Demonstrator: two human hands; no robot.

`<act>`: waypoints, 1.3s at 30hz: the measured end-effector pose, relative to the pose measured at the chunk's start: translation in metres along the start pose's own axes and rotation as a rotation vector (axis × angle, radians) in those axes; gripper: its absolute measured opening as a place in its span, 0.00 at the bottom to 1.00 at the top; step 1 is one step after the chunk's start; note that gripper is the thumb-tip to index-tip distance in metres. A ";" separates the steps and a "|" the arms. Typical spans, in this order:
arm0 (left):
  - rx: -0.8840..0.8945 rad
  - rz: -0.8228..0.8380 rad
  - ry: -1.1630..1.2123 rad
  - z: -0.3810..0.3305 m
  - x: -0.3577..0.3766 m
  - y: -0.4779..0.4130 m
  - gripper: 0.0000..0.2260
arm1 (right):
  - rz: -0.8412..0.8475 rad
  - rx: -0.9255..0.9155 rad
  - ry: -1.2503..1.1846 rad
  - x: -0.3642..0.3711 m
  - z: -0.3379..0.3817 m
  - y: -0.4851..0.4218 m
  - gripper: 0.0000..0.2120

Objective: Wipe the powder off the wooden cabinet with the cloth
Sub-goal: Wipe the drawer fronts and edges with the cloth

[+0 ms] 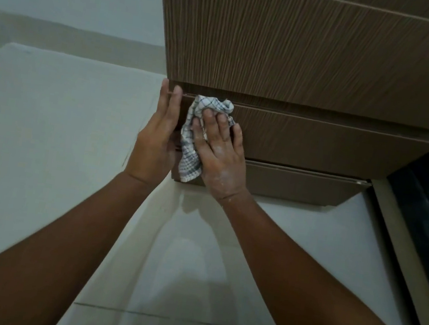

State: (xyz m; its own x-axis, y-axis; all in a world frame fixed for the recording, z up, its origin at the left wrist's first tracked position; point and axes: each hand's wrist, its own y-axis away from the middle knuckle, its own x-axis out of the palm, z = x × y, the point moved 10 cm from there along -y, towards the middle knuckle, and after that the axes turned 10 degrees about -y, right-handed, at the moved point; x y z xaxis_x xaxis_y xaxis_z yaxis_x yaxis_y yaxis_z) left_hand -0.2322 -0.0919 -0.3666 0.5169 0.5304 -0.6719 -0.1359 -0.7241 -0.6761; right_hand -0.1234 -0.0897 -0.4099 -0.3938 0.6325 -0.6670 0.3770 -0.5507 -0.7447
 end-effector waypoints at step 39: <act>-0.601 -0.125 0.312 0.047 0.015 0.032 0.25 | -0.557 1.214 -0.157 -0.176 -0.265 0.161 0.30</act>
State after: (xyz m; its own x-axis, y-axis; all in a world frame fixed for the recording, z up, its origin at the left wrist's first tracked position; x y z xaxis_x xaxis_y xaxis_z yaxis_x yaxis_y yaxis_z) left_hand -0.2681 -0.0865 -0.4125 0.7297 0.5396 -0.4200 0.3867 -0.8322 -0.3975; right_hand 0.2289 -0.1453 -0.4068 -0.3723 0.9051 -0.2054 -0.8073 -0.4250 -0.4094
